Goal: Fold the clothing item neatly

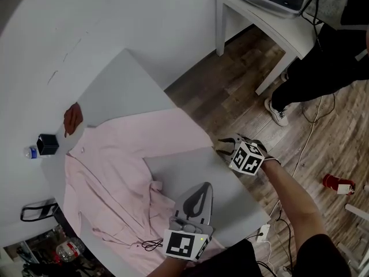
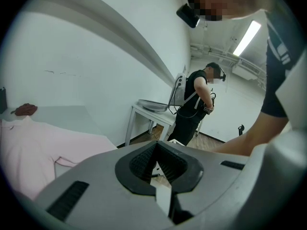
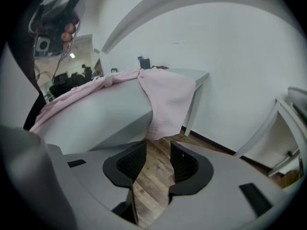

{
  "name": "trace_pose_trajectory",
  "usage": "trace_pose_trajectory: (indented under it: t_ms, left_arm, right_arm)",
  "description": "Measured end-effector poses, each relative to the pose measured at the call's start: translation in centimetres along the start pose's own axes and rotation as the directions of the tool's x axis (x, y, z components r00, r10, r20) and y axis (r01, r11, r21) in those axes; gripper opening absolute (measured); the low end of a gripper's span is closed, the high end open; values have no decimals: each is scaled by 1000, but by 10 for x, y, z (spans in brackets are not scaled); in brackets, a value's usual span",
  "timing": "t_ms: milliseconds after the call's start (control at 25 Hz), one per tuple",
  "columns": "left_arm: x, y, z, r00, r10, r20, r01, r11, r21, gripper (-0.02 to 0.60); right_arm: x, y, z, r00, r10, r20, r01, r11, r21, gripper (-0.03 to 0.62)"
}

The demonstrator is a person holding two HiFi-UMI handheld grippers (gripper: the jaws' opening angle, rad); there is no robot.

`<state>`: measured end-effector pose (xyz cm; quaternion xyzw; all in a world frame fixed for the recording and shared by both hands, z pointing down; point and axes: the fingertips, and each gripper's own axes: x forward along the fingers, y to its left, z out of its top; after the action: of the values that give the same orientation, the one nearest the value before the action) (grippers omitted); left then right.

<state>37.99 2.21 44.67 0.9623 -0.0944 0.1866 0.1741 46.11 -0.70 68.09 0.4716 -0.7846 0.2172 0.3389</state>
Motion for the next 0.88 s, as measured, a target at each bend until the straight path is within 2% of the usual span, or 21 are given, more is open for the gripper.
trace_pose_trajectory:
  t_ms: [120,200,240,320,360,480,640,880]
  left_arm:
    - [-2,4,-2,1000,11,-5,-11,1000,-5,5]
    - [-2,5,-5,1000,18,-11,-18,1000,-9,5]
    - [-2,6,-6,1000,20,-12,-20,1000,-12,5]
    - [-2,7,-7,1000,24,-10,-24,1000,-14,5]
    - [-2,8,-7,1000,26,-9,-26,1000,-12,5]
    - [-4,10,-3,1000,28,1,-28,1000,-14,5]
    - [-11,6,5,999,25,25,-25,1000,-6,5]
    - [-52,11,30,993,62,103,-59,998,-35,5]
  right_arm:
    - [9,-4,9,999,-28,-32,23,989,-148,140]
    - [12,-9,17,999,-40,-26,34,978,-205,138]
    - [12,-12,20,999,-50,-19,44,973,-225,126]
    - [10,-19,25,997,-81,-10,75,964,-254,41]
    - [9,-23,27,995,-98,-9,92,961,-260,32]
    - [-2,-34,36,988,-155,6,152,957,-247,29]
    - [-27,-48,63,968,-243,66,251,951,-182,29]
    - [-61,-46,143,922,-316,224,340,937,-78,29]
